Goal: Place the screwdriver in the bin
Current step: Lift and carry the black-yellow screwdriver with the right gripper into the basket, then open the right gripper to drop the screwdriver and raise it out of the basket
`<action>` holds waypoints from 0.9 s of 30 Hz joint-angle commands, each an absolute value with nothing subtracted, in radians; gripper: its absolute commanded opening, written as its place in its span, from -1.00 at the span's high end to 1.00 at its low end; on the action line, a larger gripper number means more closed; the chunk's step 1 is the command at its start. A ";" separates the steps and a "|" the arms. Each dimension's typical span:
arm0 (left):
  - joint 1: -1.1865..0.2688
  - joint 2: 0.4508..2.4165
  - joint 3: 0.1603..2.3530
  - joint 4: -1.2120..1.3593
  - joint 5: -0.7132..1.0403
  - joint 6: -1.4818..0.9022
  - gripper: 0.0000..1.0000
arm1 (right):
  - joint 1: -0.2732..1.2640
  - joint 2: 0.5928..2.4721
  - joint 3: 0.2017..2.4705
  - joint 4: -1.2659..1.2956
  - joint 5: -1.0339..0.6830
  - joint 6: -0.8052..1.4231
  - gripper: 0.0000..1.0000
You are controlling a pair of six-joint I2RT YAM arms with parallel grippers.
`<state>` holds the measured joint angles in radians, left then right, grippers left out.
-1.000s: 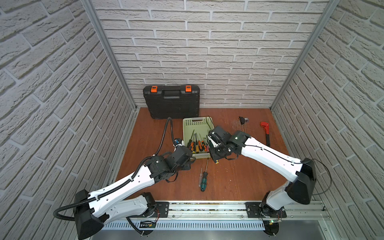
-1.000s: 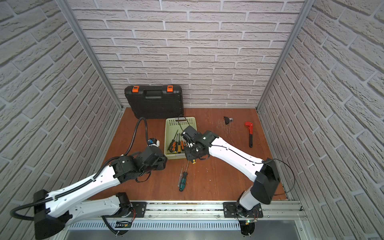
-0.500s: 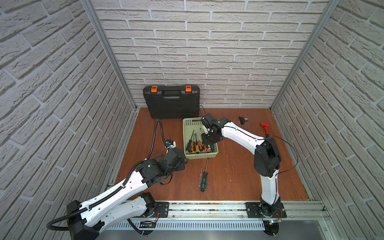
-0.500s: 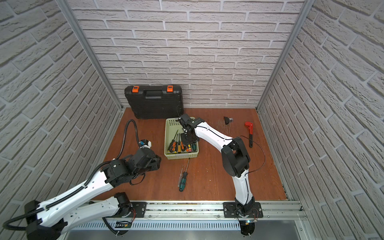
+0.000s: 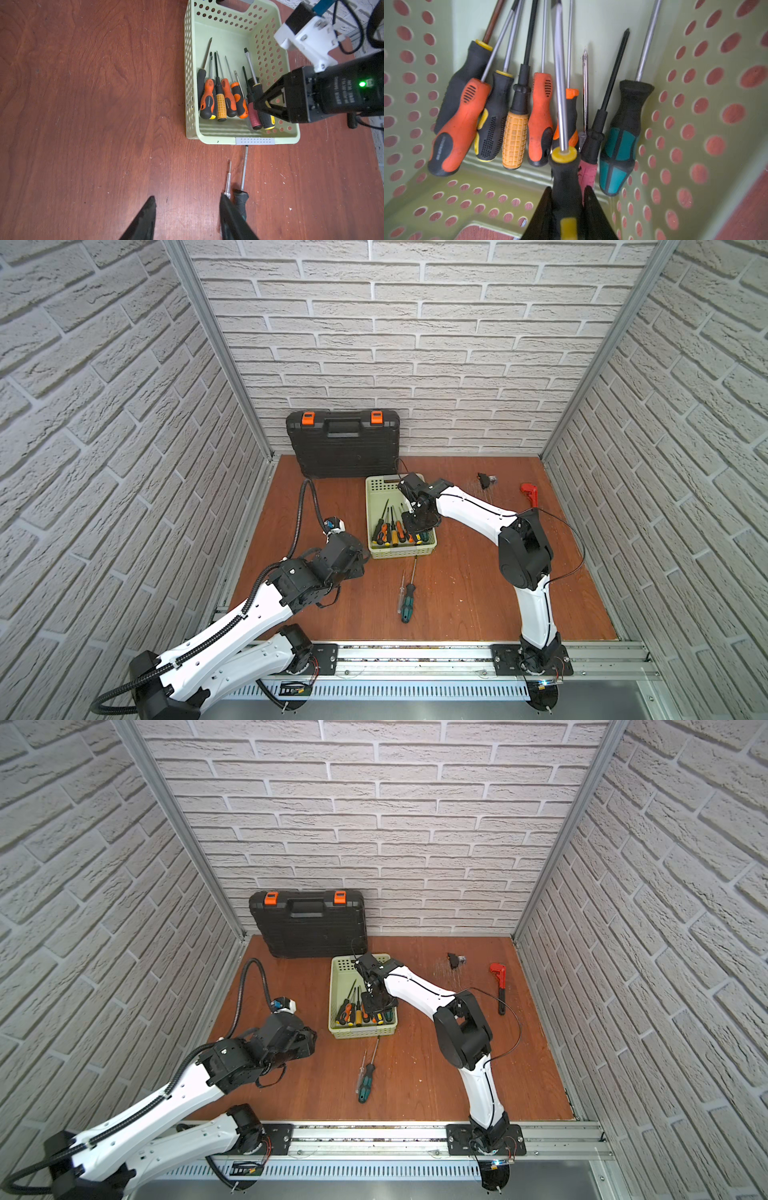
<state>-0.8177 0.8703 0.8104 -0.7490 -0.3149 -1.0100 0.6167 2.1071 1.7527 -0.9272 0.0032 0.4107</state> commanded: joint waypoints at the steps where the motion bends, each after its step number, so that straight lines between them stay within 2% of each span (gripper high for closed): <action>1: -0.801 0.857 0.792 -0.740 -0.309 -0.993 -0.01 | 0.612 2.126 1.742 -0.930 0.011 0.422 0.85; 10: -0.770 0.867 0.770 -0.712 -0.267 -0.973 -0.03 | 0.612 2.137 1.726 -0.920 0.018 0.426 0.70; 13: -0.758 0.871 0.769 -0.706 -0.242 -0.967 -0.06 | 0.612 2.137 1.719 -0.912 0.019 0.432 0.46; 16: -0.755 0.872 0.774 -0.706 -0.238 -0.960 -0.08 | 0.612 2.125 1.720 -0.908 0.024 0.432 0.34; 23: -0.753 0.881 0.784 -0.709 -0.224 -0.963 -0.08 | 0.612 2.093 1.732 -0.910 0.026 0.425 0.29; 27: -0.753 0.886 0.790 -0.713 -0.217 -0.968 -0.08 | 0.612 2.073 1.731 -0.904 -0.011 0.428 0.33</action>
